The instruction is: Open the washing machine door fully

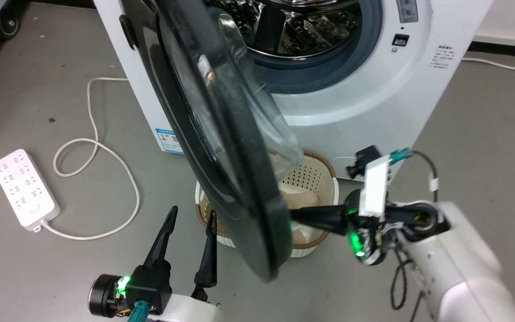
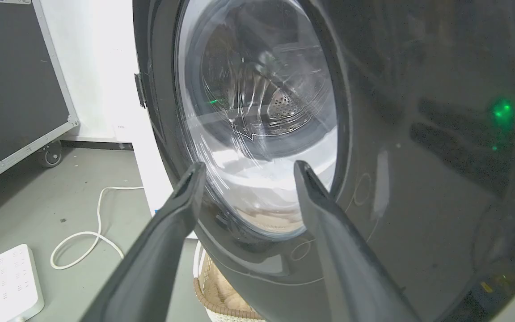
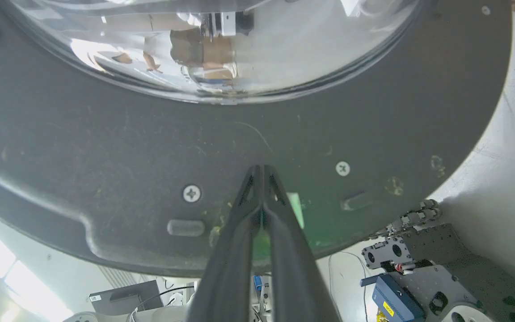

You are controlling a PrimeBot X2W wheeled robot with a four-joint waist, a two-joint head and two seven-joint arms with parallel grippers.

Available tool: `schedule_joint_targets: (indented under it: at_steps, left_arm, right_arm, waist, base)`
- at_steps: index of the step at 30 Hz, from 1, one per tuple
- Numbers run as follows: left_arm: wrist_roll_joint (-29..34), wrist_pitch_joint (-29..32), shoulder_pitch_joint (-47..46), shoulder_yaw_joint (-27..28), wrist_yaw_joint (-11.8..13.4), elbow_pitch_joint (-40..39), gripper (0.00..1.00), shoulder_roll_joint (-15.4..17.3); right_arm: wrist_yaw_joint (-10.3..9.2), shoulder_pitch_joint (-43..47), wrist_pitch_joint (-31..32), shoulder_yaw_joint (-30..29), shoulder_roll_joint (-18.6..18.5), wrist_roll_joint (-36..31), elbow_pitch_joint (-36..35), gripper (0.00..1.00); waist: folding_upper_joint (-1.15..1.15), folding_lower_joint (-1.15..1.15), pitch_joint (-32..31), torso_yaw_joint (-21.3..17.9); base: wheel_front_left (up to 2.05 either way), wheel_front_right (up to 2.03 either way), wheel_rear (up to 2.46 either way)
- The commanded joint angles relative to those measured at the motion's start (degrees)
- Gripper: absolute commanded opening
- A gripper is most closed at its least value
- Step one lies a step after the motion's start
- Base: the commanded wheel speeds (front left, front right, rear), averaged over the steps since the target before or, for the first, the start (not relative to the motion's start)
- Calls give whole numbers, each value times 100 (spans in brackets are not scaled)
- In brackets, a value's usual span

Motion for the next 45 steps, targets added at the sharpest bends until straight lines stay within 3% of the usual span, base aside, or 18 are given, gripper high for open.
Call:
schedule_joint_targets:
  at_steps: [1,12,13,14,19,22,27,30,33,36,39,45]
  left_arm:
    - [-31,-32,85,7,-25,10,100,7]
    - [-19,-32,180,107,-58,21,100,5]
    - [-24,-32,189,126,-57,26,100,5]
    - [-33,-32,200,145,-59,33,100,4]
    - [-116,-32,267,286,-77,67,100,4]
    - [-156,-32,306,414,-90,83,100,3]
    - [-174,-32,371,536,-187,122,100,3]
    - [-205,-32,434,597,-255,128,100,3]
    - [-261,-32,508,654,-307,139,100,3]
    - [-308,-32,559,749,-343,143,100,3]
    - [-335,-32,572,818,-415,180,100,2]
    - [-290,-32,557,813,-509,280,100,2]
  right_arm:
    - [5,104,-72,88,18,98,-44,0]
    - [5,216,-918,1155,19,862,-306,2]
    - [5,209,-1088,1126,2,845,-325,71]
    - [5,218,-1237,1090,-31,842,-334,100]
    - [5,367,-2104,829,-481,661,-618,100]
    - [5,567,-2962,721,-931,121,-1079,100]
    - [5,1176,-5031,654,-1791,-1507,-2187,100]
    - [5,1601,-6291,819,-2316,-2957,-2643,100]
    - [5,2071,-7241,639,-2600,-4503,-2740,100]
    - [5,2625,-7470,-133,-2187,-5725,-2927,100]
    - [5,3253,-7508,-876,-1519,-6758,-3451,100]
    - [5,4331,-7517,-1491,-490,-8083,-4508,100]
  waist:
    - [0,1,-6,12]
    - [0,1,-97,-10]
    - [0,1,-124,-25]
    - [0,1,-161,-43]
    - [0,1,-379,-185]
    - [0,1,-502,-300]
    - [0,1,-718,-428]
    - [0,1,-826,-496]
    - [0,1,-891,-543]
    - [0,1,-910,-618]
    - [0,1,-912,-675]
    - [0,1,-904,-729]
  base:
    - [0,0,0]
    - [0,0,0]
    - [0,0,0]
    - [0,0,0]
    - [0,0,0]
    - [0,0,0]
    - [0,0,0]
    - [0,0,0]
    - [0,0,0]
    - [0,0,0]
    - [0,0,0]
    - [0,0,0]
